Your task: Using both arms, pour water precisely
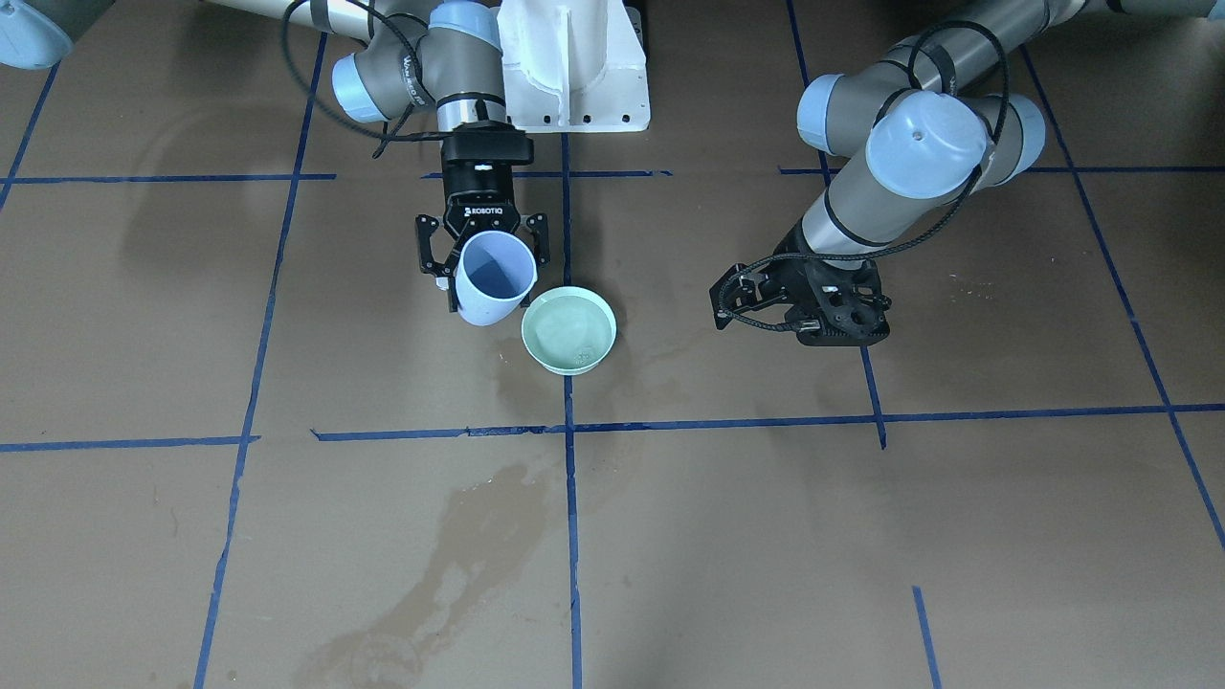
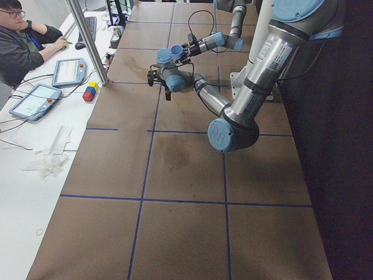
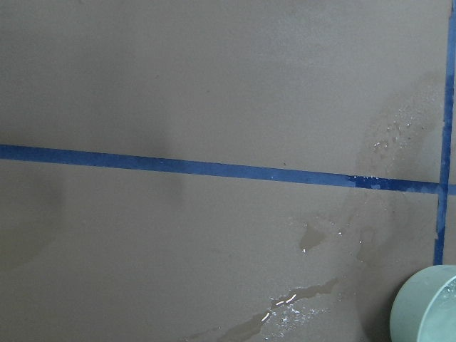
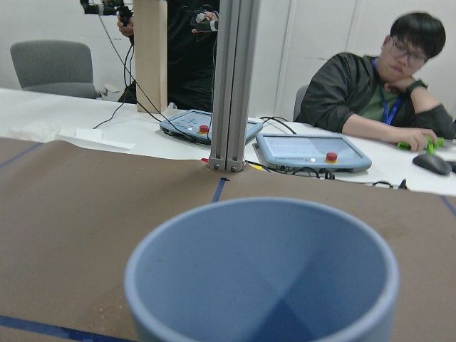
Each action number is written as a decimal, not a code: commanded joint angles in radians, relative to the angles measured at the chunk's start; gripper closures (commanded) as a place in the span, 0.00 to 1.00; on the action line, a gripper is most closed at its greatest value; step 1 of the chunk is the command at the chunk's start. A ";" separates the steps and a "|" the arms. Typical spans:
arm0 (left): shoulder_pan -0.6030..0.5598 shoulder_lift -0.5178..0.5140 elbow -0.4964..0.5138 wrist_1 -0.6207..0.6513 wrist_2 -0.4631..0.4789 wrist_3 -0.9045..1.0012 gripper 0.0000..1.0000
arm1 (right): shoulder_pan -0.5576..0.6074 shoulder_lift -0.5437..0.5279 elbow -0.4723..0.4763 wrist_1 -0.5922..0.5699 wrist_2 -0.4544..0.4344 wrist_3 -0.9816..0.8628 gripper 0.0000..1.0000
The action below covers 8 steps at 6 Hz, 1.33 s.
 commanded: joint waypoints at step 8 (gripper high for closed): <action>0.002 -0.003 0.000 0.000 0.000 -0.001 0.00 | 0.156 -0.607 -0.047 0.722 0.077 -0.019 0.97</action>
